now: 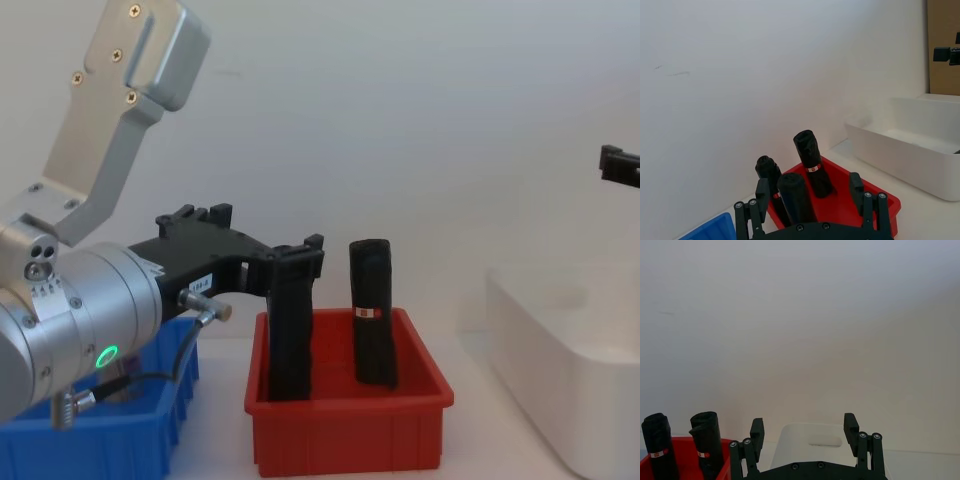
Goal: Pick the cotton swabs from the blue box and place them into the white box.
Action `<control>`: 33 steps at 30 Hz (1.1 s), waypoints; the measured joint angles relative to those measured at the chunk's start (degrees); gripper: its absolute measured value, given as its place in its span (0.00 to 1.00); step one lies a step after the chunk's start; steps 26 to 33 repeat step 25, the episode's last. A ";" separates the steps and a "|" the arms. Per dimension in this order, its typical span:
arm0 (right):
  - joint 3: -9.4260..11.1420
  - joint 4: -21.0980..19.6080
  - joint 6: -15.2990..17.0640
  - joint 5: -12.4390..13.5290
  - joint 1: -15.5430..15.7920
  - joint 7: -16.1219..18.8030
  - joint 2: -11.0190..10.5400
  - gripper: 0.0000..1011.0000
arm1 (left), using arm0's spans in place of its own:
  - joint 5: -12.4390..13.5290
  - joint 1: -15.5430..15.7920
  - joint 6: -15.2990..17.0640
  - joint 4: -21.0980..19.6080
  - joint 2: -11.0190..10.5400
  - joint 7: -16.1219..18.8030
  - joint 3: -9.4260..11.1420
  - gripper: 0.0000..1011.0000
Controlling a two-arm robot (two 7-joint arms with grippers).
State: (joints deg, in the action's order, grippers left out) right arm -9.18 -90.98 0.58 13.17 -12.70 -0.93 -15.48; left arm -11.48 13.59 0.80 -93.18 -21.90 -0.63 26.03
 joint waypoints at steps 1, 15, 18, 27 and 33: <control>0.00 0.00 -0.01 0.00 0.00 0.01 0.00 0.99 | 0.00 0.00 0.00 0.00 0.00 0.00 0.00 0.99; 0.01 -0.07 -0.01 0.00 0.07 0.03 0.00 0.99 | 0.00 0.00 0.00 0.00 0.00 0.00 0.00 0.99; 0.01 -0.07 -0.01 0.00 0.07 0.03 0.00 0.99 | 0.00 0.00 0.00 0.00 0.00 0.00 0.00 0.99; 0.01 -0.07 0.00 0.00 0.07 0.03 0.00 0.99 | 0.00 0.00 0.00 0.00 0.00 0.00 0.00 0.99; 0.01 -0.07 0.00 0.00 0.07 0.03 0.00 0.99 | 0.00 0.00 0.00 0.00 0.00 0.00 0.00 0.99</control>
